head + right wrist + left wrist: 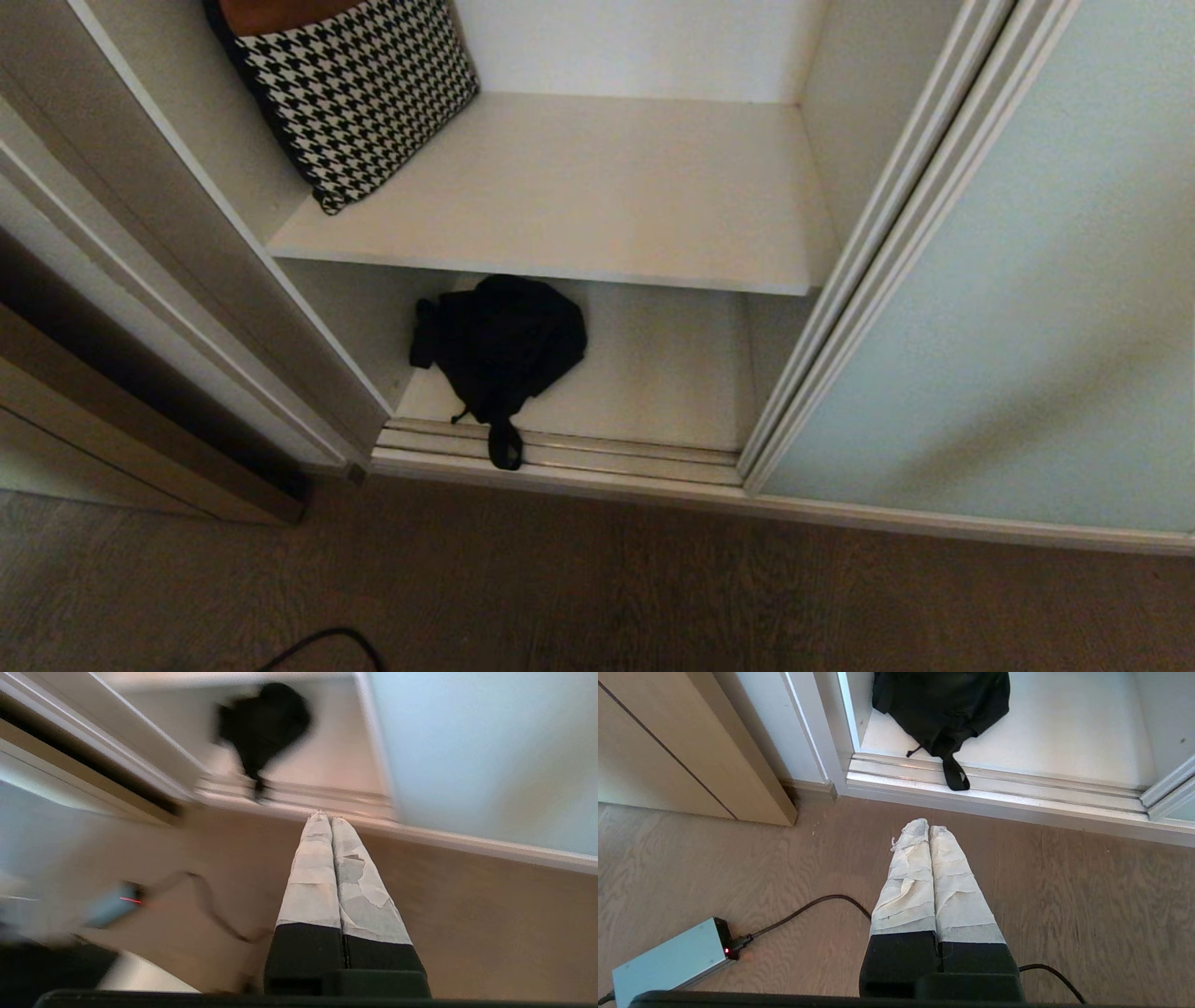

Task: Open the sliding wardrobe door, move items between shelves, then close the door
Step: Close the door

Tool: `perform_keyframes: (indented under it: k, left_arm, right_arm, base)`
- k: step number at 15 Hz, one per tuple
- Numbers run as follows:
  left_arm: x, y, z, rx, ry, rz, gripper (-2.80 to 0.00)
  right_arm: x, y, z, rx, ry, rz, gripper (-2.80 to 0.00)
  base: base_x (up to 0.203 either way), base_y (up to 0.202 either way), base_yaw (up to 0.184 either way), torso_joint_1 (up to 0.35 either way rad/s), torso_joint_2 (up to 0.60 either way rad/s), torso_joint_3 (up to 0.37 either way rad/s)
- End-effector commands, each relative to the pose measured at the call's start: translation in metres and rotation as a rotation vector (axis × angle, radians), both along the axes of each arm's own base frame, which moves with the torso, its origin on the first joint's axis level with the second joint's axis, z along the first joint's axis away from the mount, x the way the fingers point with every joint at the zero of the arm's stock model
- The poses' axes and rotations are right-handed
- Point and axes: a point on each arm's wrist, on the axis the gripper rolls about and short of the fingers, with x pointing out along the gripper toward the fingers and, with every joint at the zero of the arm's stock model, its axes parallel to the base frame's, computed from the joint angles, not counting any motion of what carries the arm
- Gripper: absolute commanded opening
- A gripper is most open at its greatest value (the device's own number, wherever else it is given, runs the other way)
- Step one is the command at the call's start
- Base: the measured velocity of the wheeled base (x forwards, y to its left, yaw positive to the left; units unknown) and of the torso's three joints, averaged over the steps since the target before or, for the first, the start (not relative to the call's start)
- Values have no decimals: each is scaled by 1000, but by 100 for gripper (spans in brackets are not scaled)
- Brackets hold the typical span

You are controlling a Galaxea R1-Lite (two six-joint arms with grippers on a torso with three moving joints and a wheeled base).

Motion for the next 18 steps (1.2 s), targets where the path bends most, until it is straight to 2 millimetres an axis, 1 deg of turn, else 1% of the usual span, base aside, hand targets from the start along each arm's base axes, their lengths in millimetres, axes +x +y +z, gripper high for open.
perform_keyframes:
  k: [1, 2, 4, 6, 7, 9, 11, 14, 16, 18]
  left_arm:
    - [0, 0, 0, 0, 1, 1, -280]
    - [0, 0, 0, 0, 3, 1, -280]
    - [0, 0, 0, 0, 1, 1, -280]
    - [0, 0, 0, 0, 2, 1, -280]
    - [0, 0, 0, 0, 1, 1, -280]
    - [0, 0, 0, 0, 1, 1, -280]
    - [0, 0, 0, 0, 2, 1, -280]
    - [0, 0, 0, 0, 3, 1, -280]
    - [0, 0, 0, 0, 3, 1, -280]
    - [0, 0, 0, 0, 2, 1, -280]
  right_arm:
    - [51, 1, 35, 65, 102, 38, -280]
    - [67, 1, 48, 102, 108, 54, -280]
    - [91, 1, 68, 187, 91, 74, -280]
    - [107, 1, 80, 227, 44, 90, -280]
    - [111, 2, 84, 229, 37, 99, -280]
    - [127, 2, 88, 234, 59, 115, -280]
    - [141, 2, 88, 256, 75, 129, -280]
    - [163, 2, 93, 257, 40, 129, -280]
    - [170, 3, 104, 255, 2, 139, -280]
    - [173, 6, 108, 256, -3, 167, -280]
  base:
    - [0, 0, 0, 0, 0, 0]
    - [0, 0, 0, 0, 0, 0]
    - [0, 0, 0, 0, 0, 0]
    - [0, 0, 0, 0, 0, 0]
    - [0, 0, 0, 0, 0, 0]
    - [0, 0, 0, 0, 0, 0]
    - [0, 0, 0, 0, 0, 0]
    - [0, 0, 0, 0, 0, 0]
    - [0, 0, 0, 0, 0, 0]
    - [0, 0, 0, 0, 0, 0]
